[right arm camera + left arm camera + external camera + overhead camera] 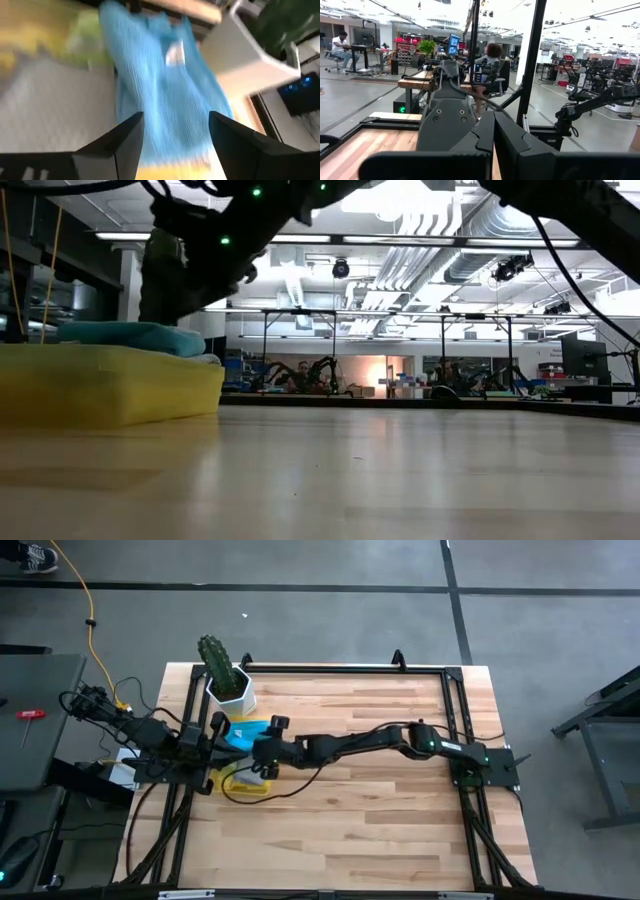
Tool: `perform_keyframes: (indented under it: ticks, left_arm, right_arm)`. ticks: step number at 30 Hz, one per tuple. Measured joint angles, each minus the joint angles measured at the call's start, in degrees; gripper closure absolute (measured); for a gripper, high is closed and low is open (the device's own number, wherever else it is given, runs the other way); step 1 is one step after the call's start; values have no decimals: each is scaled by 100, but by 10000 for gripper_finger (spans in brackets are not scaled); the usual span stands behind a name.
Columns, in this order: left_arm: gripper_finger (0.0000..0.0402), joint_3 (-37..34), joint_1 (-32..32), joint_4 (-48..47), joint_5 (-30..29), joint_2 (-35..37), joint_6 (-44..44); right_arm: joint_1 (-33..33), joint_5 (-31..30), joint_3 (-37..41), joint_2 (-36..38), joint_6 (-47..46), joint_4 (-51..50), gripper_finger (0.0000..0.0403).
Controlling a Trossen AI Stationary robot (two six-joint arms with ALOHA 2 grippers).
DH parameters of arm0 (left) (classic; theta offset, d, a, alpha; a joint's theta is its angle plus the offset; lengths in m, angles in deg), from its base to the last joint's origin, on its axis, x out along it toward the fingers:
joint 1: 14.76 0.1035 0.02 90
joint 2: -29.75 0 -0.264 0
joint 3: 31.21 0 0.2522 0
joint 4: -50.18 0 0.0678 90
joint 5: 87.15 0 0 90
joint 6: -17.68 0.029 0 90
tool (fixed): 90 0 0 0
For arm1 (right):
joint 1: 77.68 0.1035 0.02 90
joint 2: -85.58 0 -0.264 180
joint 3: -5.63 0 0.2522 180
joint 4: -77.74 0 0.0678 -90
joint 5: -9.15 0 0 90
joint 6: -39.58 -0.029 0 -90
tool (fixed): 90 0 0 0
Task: Fold microfiber towels
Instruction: Put the folded blue microfiber towel into the yellow bin
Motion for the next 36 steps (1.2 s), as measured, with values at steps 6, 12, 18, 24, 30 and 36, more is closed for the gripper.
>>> perform_keyframes:
  ticks: [6, 12, 18, 24, 30, 36]
  left_arm:
    - [401, 0, 0, -46, -2, 0, -5]
    - [401, 0, 0, -83, -5, 0, -2]
    - [401, 0, -2, -76, -159, 0, 1]
    - [402, 0, 61, -53, -834, -122, 2]
    - [401, 0, 341, -37, -1532, -724, 152]
    - [401, 2, 1281, -249, -1678, -1565, -19]
  right_arm:
    - [-46, -45, 197, 188, -233, -1719, 187]
    - [-24, -271, 1943, 1055, -734, -1703, 187]
    - [204, -874, 5088, 3148, -1812, -139, 187]
    - [585, -1029, 7982, 5285, -2480, 2758, 187]
    - [655, -854, 9634, 6558, -2039, 5682, 187]
    - [511, -836, 10070, 7046, -1579, 6987, 187]
